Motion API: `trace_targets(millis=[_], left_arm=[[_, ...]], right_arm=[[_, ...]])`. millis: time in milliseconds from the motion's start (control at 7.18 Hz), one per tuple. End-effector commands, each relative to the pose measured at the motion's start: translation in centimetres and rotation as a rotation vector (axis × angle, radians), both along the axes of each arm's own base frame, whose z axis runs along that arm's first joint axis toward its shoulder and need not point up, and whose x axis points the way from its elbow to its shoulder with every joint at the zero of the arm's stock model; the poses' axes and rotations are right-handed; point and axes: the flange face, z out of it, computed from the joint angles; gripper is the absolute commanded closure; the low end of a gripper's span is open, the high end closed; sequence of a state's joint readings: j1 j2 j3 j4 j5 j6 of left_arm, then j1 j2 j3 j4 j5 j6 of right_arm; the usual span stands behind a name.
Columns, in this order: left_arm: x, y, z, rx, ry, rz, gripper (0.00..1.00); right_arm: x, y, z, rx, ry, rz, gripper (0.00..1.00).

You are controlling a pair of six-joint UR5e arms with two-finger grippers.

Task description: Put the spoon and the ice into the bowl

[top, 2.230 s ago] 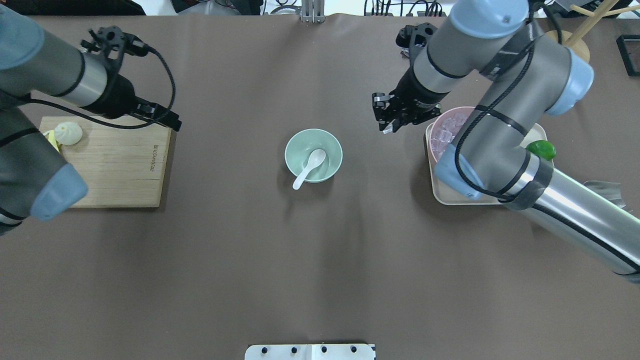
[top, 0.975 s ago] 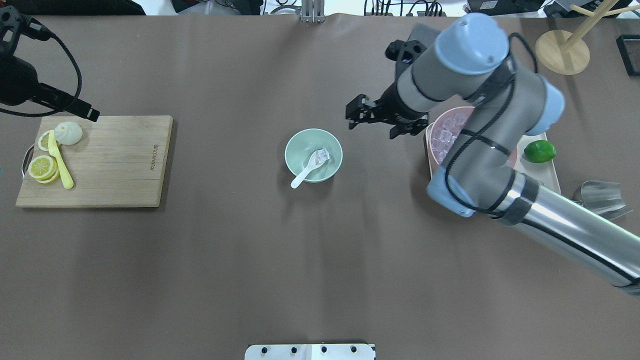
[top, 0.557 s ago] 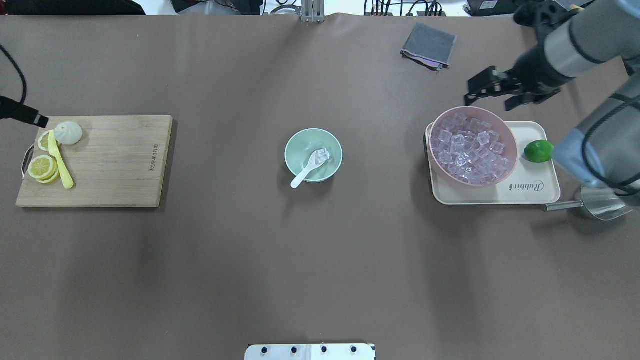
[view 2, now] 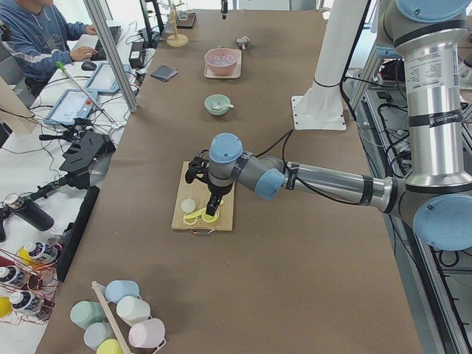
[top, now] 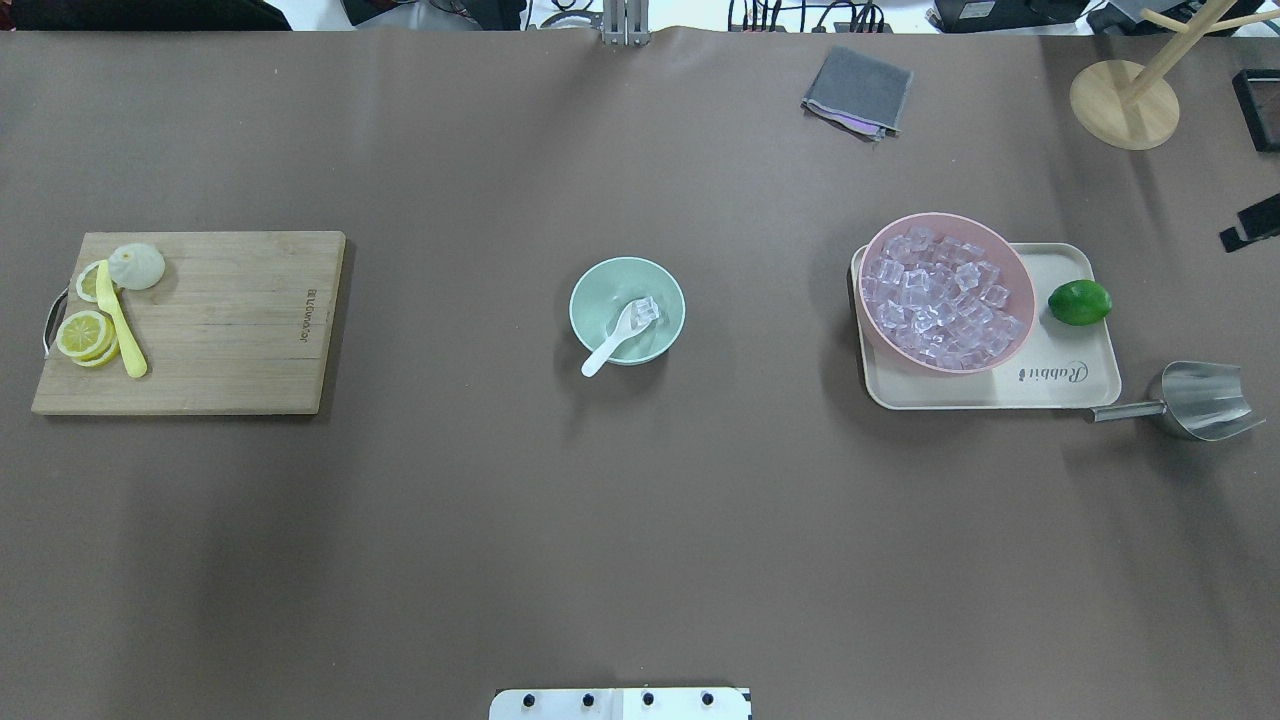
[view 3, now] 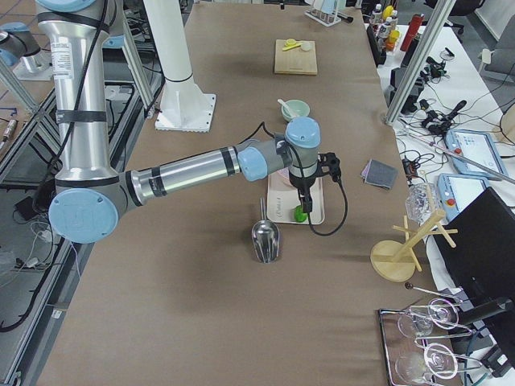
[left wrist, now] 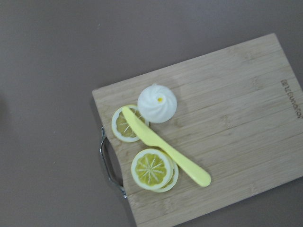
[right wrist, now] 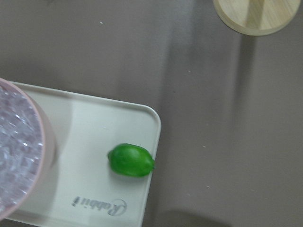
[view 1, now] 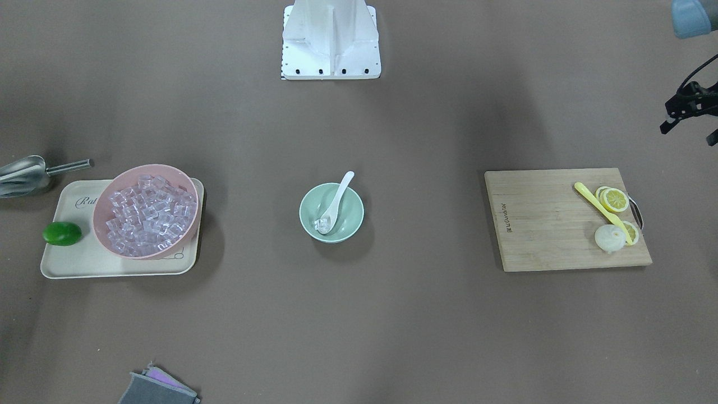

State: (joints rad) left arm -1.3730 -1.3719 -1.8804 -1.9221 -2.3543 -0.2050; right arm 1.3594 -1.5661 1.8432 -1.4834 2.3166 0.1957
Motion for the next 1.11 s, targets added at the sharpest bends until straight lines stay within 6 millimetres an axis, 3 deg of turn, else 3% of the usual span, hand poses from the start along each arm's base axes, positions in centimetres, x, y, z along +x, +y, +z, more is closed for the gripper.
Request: trace_targets(millis=[0, 139, 279, 418, 975], left_arm=[[-3.5, 1.4, 2.2, -0.042, -0.005, -0.074, 0.03], [-3.9, 1.7, 3.2, -0.066, -0.015, -0.084, 0.03], [-4.0, 2.2, 3.9, -0.087, -0.013, -0.089, 0.03], [-4.1, 3.2, 5.8, -0.125, -0.013, -0.086, 0.03], [-3.3, 3.0, 5.9, -0.186, 0.05, -0.051, 0.03]], right_arm=[[4.5, 1.6, 5.4, -0.014, 0.052, -0.074, 0.0], [5.2, 1.5, 7.6, -0.044, 0.051, -0.071, 0.0], [5.7, 1.5, 8.1, -0.049, 0.059, -0.063, 0.0], [6.3, 1.6, 8.2, -0.055, 0.058, -0.05, 0.0], [6.5, 1.9, 8.0, -0.058, 0.052, -0.041, 0.0]])
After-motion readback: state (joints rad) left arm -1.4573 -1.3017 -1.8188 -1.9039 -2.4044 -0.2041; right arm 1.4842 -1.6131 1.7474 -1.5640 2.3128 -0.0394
